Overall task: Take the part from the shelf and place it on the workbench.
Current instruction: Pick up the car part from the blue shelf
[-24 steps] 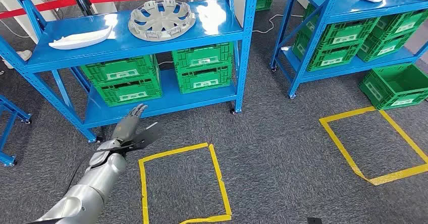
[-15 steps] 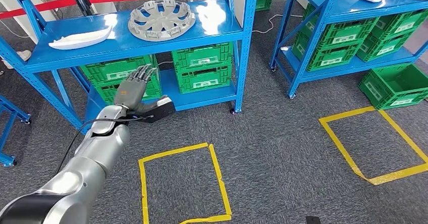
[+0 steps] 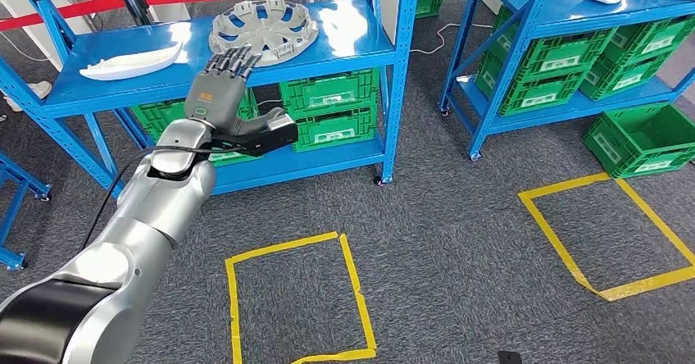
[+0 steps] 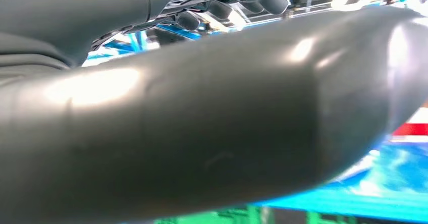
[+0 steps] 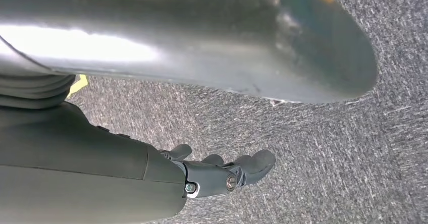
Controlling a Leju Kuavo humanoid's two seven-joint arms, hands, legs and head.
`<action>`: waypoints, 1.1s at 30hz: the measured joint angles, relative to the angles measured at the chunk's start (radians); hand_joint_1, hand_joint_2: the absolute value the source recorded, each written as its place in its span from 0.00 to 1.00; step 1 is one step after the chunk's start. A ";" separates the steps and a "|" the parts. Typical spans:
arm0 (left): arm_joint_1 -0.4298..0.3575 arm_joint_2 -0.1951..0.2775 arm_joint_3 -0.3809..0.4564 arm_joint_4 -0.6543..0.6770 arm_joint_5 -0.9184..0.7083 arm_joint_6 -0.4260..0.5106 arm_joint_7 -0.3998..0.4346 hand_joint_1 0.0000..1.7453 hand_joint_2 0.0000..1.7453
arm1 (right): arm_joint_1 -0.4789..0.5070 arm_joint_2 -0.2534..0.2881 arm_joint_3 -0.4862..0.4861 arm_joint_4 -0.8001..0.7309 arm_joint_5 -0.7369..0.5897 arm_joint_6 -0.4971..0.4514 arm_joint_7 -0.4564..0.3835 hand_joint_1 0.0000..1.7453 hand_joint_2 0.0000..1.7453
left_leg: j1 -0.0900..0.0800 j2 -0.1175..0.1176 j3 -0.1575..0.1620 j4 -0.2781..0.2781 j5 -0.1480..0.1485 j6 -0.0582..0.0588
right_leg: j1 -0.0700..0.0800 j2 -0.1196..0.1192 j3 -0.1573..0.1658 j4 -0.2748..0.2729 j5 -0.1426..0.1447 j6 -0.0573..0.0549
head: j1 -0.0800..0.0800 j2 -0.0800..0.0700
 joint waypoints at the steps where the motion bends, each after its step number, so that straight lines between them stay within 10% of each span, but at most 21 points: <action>1: -0.012 0.005 -0.010 0.000 -0.001 -0.013 0.019 0.00 0.00 | 0.000 0.000 -0.002 0.000 -0.001 0.000 0.000 0.00 0.00 | 0.000 0.000 0.000 0.000 0.000 0.000 | 0.000 0.000 0.000 0.000 0.000 0.000 | 0.000 0.000; 33: -0.107 0.234 -0.075 0.102 0.004 -0.362 0.303 0.00 0.00 | -0.001 0.001 -0.014 0.000 -0.002 -0.011 0.019 0.00 0.00 | -0.002 0.001 -0.004 -0.002 0.009 0.012 | -0.006 -0.001 -0.003 -0.008 0.011 0.015 | 0.000 0.000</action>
